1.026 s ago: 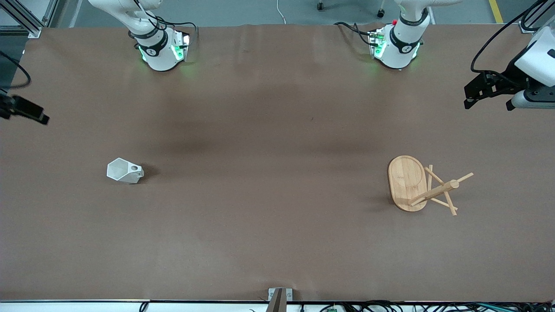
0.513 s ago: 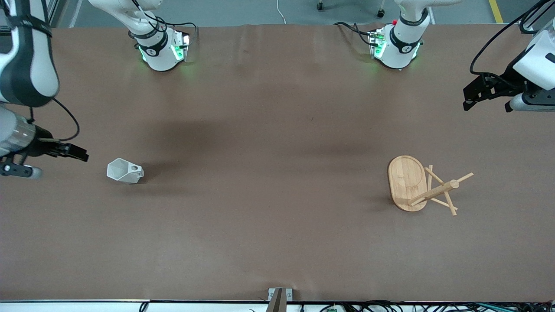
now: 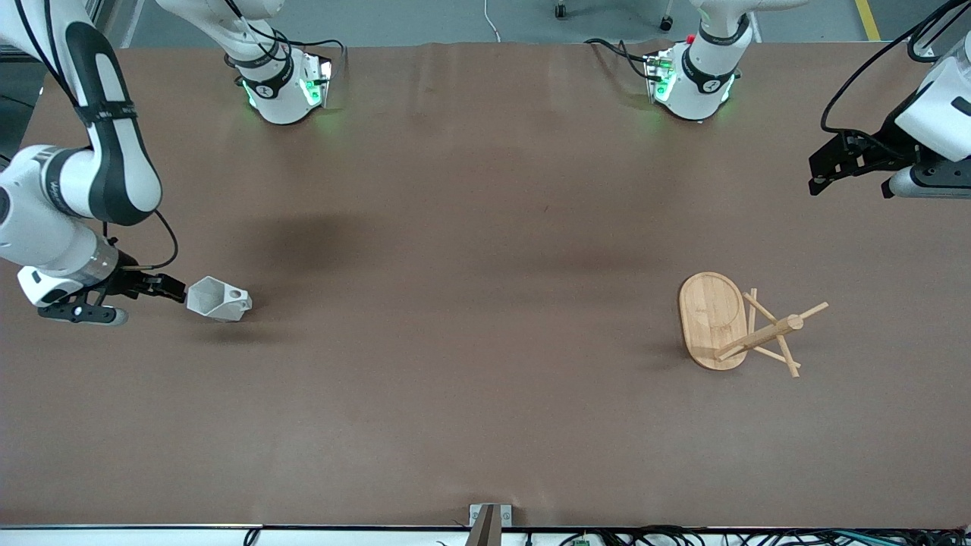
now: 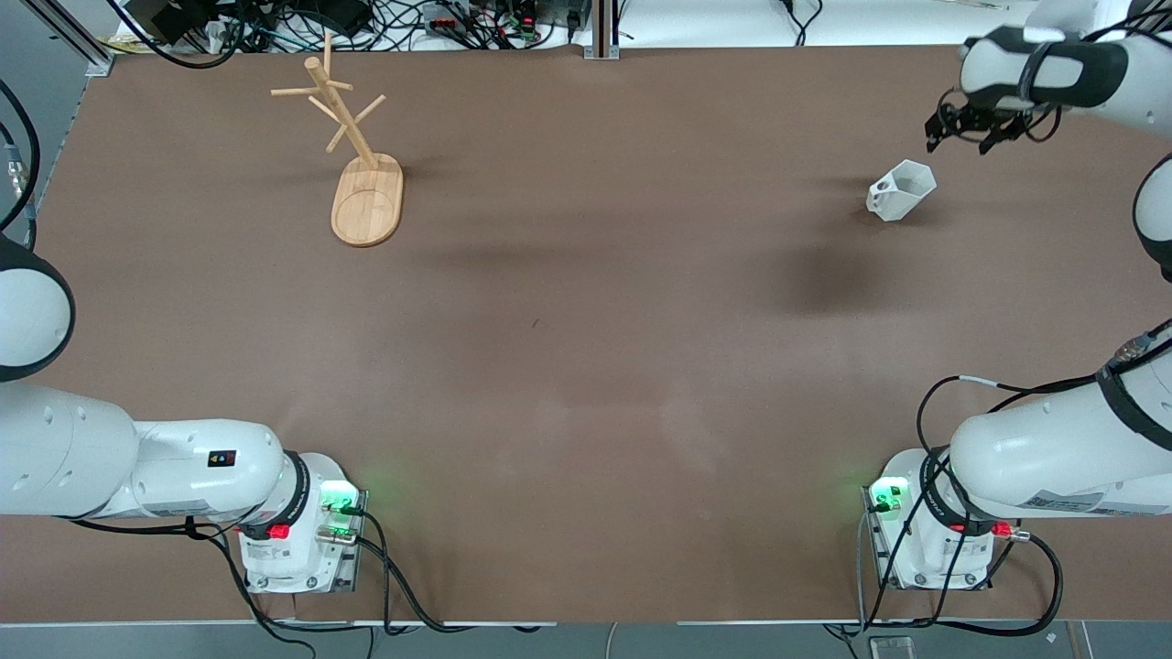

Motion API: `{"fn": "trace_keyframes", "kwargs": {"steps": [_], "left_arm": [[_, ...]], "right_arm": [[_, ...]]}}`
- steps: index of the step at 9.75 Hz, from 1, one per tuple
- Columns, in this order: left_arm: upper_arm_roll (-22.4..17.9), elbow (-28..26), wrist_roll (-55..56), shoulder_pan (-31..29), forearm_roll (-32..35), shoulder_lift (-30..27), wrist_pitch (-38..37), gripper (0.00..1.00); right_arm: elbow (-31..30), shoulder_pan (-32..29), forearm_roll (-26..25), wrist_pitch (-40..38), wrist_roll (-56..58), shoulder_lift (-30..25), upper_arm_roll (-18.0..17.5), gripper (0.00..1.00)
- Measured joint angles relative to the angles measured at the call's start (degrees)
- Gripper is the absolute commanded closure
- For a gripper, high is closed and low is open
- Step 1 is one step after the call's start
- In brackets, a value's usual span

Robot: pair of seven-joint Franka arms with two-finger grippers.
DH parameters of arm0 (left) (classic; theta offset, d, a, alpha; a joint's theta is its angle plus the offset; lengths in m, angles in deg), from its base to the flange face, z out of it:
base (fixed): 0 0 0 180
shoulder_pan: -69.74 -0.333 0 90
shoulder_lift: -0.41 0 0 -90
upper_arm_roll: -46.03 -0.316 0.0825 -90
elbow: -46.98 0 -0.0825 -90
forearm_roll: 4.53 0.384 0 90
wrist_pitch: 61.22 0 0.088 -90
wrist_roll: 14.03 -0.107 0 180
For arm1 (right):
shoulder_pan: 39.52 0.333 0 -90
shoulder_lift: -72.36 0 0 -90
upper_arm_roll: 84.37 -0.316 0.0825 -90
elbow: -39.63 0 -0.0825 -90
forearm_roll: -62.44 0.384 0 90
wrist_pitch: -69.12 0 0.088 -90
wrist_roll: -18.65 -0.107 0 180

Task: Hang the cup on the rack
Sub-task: 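Close the right gripper on the white cup's base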

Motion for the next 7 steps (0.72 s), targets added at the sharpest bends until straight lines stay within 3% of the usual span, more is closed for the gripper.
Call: {"fn": "trace_keyframes", "kwargs": {"steps": [1, 4, 7], "left_arm": [[0.0, 0.0, 0.0, 0.0, 0.0, 0.0, 0.0, 0.0], [0.0, 0.1, -1.2, 0.0, 0.0, 0.0, 0.0, 0.0], [0.4, 0.1, -1.5, 0.3, 0.0, 0.0, 0.0, 0.0]], "right_arm": [[-0.9, 0.0, 0.1, 1.4, 0.0, 1.4, -0.1, 0.04], [-1.1, 0.1, 1.5, 2.5, 0.0, 4.6, -0.4, 0.3], [-1.1, 0.1, 3.3, 3.5, 0.0, 5.8, -0.7, 0.63]]}}
